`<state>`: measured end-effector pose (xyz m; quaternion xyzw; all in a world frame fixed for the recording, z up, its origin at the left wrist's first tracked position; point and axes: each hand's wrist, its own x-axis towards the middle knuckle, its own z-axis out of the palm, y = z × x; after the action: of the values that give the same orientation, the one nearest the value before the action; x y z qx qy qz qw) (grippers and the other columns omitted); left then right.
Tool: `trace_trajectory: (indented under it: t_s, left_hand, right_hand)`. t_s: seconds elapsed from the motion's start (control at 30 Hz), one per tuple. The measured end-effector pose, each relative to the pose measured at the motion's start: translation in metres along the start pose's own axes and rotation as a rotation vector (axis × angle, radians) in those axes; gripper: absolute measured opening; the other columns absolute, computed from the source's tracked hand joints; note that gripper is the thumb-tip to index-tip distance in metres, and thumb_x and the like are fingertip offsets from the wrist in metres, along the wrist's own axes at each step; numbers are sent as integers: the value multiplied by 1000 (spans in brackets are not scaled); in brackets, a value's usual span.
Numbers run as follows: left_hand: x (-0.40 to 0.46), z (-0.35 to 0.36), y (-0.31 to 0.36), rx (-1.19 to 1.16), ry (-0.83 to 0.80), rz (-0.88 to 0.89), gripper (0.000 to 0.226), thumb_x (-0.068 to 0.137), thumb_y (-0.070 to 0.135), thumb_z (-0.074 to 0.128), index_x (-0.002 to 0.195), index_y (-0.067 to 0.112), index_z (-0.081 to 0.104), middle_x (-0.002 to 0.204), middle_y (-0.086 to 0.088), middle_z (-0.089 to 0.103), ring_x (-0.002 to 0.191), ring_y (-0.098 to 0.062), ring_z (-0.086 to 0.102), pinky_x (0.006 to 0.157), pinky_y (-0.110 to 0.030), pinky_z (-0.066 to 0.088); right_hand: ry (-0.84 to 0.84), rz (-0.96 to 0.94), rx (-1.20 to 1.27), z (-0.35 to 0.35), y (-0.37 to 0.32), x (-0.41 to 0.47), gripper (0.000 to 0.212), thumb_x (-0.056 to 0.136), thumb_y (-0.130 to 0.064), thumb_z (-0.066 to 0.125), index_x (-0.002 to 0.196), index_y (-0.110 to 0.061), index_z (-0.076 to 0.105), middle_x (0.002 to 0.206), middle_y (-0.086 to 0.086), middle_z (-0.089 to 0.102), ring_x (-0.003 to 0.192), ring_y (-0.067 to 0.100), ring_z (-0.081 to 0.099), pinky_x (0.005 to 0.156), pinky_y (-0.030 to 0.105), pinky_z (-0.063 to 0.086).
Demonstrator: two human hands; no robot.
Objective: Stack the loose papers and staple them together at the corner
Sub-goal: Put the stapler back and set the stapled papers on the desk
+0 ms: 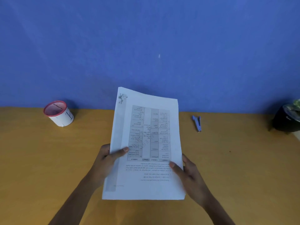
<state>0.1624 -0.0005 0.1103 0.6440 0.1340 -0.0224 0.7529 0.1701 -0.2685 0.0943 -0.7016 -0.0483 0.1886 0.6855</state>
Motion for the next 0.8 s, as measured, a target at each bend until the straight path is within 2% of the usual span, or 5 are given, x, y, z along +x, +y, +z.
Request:
trace_trajectory:
  t_s: [0.2,0.43,0.53,0.67,0.8]
  left_hand:
    - [4,-8,-9,43,48,-17,19,90,-1,62,103,6,73,98,-4,79,90,-24,76,67,-25,60]
    - [9,-18,-15,105,77,12,36,83,-5,71,113,15,68,104,4,78,91,-14,75,68,-23,59]
    - [5,-26,-23,170,64,-67,47,68,4,69,113,16,62,102,3,77,89,-15,73,62,-17,55]
    - [-2,-37,-37,257,31,-146,43,69,9,64,111,19,58,102,2,74,90,-18,71,59,-17,52]
    - [1,-45,-46,249,12,-198,50,71,9,68,118,20,55,110,3,73,97,-16,71,62,-21,56]
  right_hand:
    - [110,-54,-59,21,21,7,31,102,-9,51,131,-17,57,124,-4,71,114,18,68,96,40,56]
    - [115,-67,-86,26,30,33,30,102,-6,50,130,-14,58,122,-2,72,113,17,68,94,35,56]
    - [112,-57,-79,25,37,48,30,102,-6,51,131,-12,57,124,0,71,114,17,68,94,32,56]
    - [127,-23,-109,22,46,68,30,102,-6,52,130,-12,57,123,-2,71,112,15,68,91,27,56]
    - [117,0,-192,23,56,89,32,101,-11,54,133,-12,57,125,0,69,112,16,68,97,37,55]
